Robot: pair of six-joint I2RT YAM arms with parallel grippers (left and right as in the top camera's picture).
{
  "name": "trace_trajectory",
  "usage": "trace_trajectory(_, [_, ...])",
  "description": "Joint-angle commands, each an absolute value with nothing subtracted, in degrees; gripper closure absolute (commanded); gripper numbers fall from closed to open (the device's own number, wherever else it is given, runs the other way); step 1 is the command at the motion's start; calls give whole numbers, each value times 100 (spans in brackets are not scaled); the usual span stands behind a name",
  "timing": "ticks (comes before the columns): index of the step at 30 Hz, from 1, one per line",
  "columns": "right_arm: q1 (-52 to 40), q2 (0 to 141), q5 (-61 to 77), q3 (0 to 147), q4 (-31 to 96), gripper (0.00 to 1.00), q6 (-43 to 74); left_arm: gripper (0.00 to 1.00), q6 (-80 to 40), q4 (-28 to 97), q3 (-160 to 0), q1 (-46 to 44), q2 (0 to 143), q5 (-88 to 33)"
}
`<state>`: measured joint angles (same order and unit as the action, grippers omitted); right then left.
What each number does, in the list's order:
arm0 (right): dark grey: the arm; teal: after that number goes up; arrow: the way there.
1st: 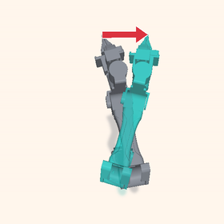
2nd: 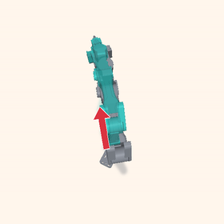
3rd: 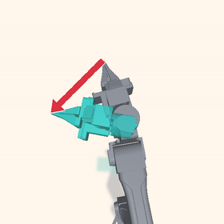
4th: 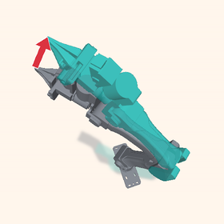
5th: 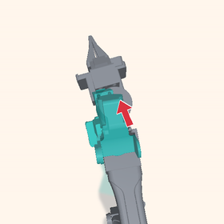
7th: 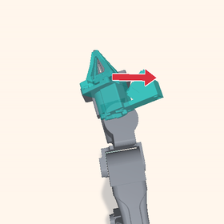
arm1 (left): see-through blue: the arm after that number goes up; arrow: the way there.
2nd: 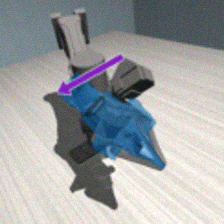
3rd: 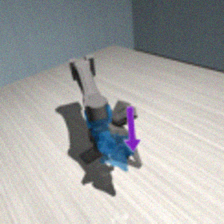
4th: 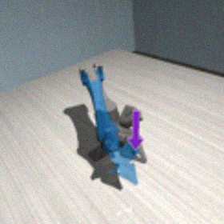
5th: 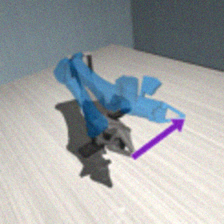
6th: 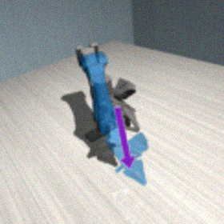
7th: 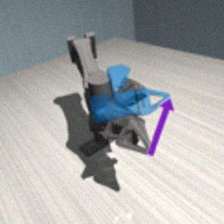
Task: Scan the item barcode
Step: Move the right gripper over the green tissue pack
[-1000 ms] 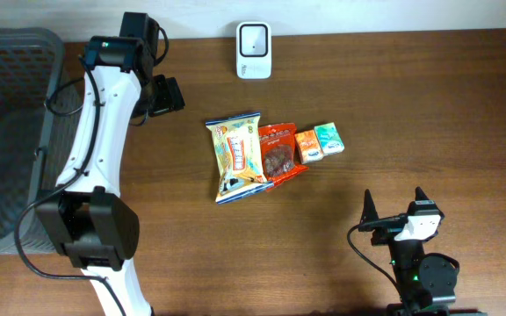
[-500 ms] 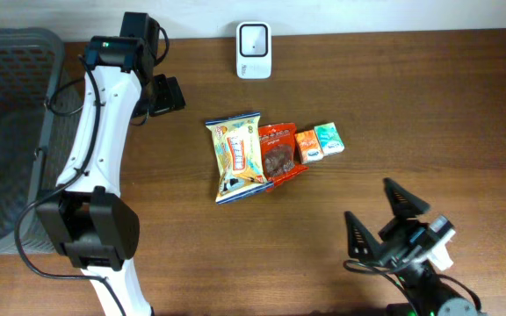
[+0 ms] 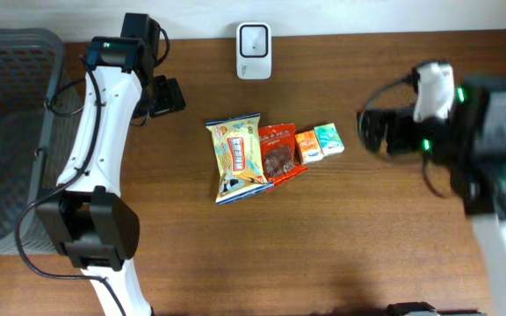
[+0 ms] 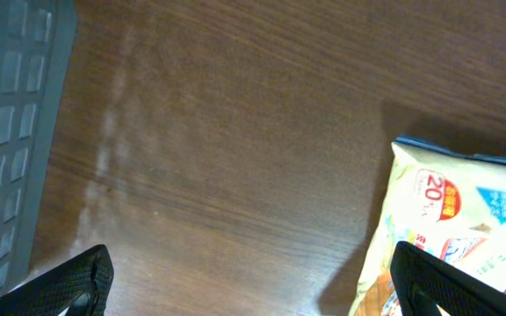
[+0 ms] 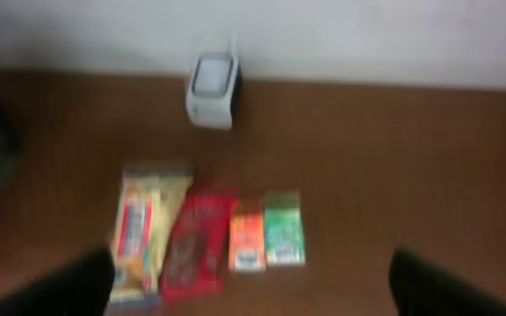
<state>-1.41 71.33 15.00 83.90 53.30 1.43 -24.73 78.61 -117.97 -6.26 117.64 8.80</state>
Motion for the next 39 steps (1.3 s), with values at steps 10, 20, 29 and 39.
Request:
trace_trajectory(10, [-110, 10495, 2069, 9301, 5828, 2, 491, 1, -2528, 7870, -11797, -626, 11764, 856])
trace_trajectory(20, [-110, 11098, 1656, 9301, 5443, 30, 998, 1, -2528, 7870, -11797, -626, 11764, 856])
trace_trajectory(29, [-110, 11098, 165, 9301, 6080, 96, 2532, 1, -2528, 7870, -11797, -626, 11764, 856])
trace_trajectory(39, [-110, 11102, 311, 9301, 5929, 2, 1566, 1, -2528, 7870, -11797, -626, 11764, 856])
